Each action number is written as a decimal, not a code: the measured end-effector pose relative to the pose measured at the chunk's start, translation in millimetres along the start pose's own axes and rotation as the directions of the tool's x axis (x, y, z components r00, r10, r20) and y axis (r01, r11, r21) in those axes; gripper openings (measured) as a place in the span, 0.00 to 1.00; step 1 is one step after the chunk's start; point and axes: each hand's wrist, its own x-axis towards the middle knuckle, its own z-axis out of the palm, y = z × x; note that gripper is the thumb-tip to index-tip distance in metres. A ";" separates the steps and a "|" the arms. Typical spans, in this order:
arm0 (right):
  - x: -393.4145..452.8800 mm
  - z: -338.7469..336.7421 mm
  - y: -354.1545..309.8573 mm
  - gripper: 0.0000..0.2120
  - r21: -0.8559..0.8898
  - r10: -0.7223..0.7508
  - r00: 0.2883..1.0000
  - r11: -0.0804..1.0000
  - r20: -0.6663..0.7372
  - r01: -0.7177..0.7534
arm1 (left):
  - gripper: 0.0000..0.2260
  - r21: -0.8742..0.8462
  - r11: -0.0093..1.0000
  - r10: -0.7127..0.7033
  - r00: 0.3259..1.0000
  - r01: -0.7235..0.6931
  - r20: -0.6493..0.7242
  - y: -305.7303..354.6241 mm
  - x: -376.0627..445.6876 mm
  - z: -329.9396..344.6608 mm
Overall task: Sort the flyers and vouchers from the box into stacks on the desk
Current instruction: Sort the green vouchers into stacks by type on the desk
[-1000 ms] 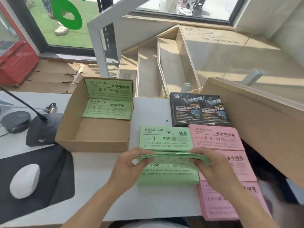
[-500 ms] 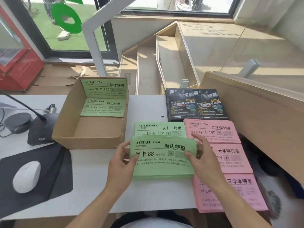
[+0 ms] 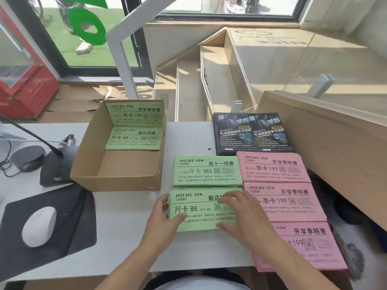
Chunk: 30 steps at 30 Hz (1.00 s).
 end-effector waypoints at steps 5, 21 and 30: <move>-2.7 12.2 -11.9 0.26 -0.068 -0.017 0.997 0.997 0.073 0.022 | 0.33 -0.067 0.997 -0.027 0.998 0.031 0.063 5.1 2.2 9.5; 0.0 11.5 -15.4 0.21 -0.027 0.021 1.000 0.999 0.005 -0.021 | 0.21 0.593 0.642 0.553 0.829 -0.486 0.081 -16.3 4.2 16.0; 16.5 -3.3 -26.5 0.15 -0.059 0.107 0.994 0.992 -0.024 -0.108 | 0.14 0.504 0.608 0.662 0.742 -0.613 0.102 -26.3 2.7 12.7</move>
